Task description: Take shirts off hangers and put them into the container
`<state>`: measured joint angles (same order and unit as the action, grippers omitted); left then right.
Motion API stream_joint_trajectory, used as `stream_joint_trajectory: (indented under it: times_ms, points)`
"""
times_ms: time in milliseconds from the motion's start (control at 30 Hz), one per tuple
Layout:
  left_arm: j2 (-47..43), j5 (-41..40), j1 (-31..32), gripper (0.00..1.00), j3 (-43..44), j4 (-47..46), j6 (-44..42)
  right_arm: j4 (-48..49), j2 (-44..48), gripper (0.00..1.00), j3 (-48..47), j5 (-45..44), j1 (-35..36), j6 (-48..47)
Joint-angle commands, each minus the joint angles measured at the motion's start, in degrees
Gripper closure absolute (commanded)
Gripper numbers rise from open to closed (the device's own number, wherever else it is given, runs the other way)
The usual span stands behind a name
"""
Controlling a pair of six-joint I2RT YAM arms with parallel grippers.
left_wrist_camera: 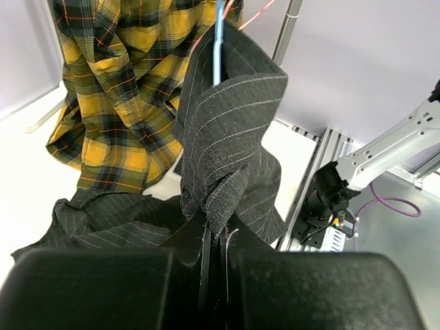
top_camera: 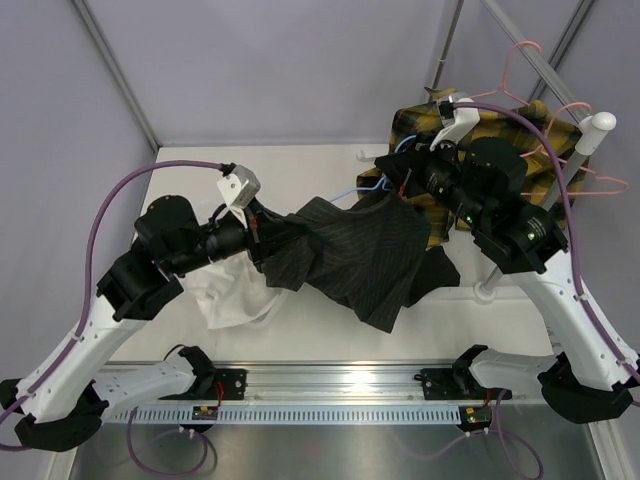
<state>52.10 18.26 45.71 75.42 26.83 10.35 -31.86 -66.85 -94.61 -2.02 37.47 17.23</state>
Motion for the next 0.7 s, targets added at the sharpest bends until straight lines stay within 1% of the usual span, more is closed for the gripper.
stream_joint_trajectory:
  times_ms: [0, 33, 67, 100, 133, 200, 267, 300, 367, 433, 467, 500, 533, 567, 600, 633, 667]
  points:
    - [-1.3, 2.3, 0.3, 1.0, -0.2, -5.5, 1.8, 4.3, -0.6, 1.0, 1.1, -0.5, 0.4, 1.0]
    - [-1.6, 2.1, 0.3, 0.9, -0.4, -5.6, 2.3, 4.3, -0.6, 1.0, 1.0, -1.7, 0.4, 0.7]
    - [-1.7, 1.0, 0.3, 0.59, -1.1, -5.2, 2.7, 4.6, 0.3, 1.0, 1.4, -3.2, 0.4, 0.6]
    - [-2.0, 0.4, 0.3, 0.51, -1.8, -4.8, 3.5, 5.7, 0.8, 1.0, 1.5, -4.8, 0.4, 0.0]
    - [-3.0, -0.1, 0.3, 0.49, -2.9, -4.0, 3.6, 5.5, 1.2, 1.0, 1.1, -4.9, 0.4, -0.6]
    - [-4.1, -2.3, 0.3, 0.44, -7.6, -3.8, 4.4, 1.9, 0.3, 1.0, -4.0, -5.9, 0.5, -1.8]
    - [-5.5, -3.7, 0.4, 0.41, -10.6, -4.2, 5.2, -0.7, -1.2, 1.0, -9.4, -6.2, 0.4, -3.3]
    - [-5.9, -4.1, 0.4, 0.34, -13.0, -4.2, 5.5, -2.7, -1.4, 1.0, -11.0, -6.2, 0.4, -3.5]
    - [-6.8, -5.8, 0.3, 0.33, -14.8, -3.6, 5.4, -5.0, -1.9, 1.0, -15.1, -6.7, 0.4, -4.7]
    - [-7.3, -7.0, 0.4, 0.42, -15.9, -2.6, 5.1, -8.6, -1.9, 1.0, -17.3, -8.3, 0.5, -5.5]
    - [-7.9, -7.2, 0.4, 0.53, -16.1, -2.1, 4.8, -10.9, -1.9, 1.0, -19.0, -10.0, 0.4, -6.5]
    - [-8.0, -7.5, 0.4, 0.74, -16.2, -1.8, 4.7, -11.8, -1.7, 1.0, -19.8, -11.3, 0.5, -6.9]
    - [-8.2, -10.1, 0.4, 1.0, -15.6, -1.2, 4.8, -12.8, -1.4, 1.0, -20.3, -12.8, 0.4, -7.4]
    - [-8.8, -11.3, 0.4, 1.0, -15.0, 0.1, 4.9, -13.7, -1.1, 1.0, -20.7, -17.4, 0.5, -7.8]
    - [-9.6, -12.4, 0.5, 1.0, -14.7, -0.1, 5.0, -15.1, -0.9, 1.0, -20.4, -19.4, 0.4, -8.4]
    - [-10.9, -14.1, 0.4, 1.0, -15.2, -1.0, 5.4, -15.9, -0.4, 1.0, -20.2, -21.9, 0.4, -8.5]
    - [-12.5, -14.1, 0.5, 1.0, -16.0, -2.6, 6.0, -16.5, -0.1, 1.0, -19.0, -27.0, 0.5, -8.7]
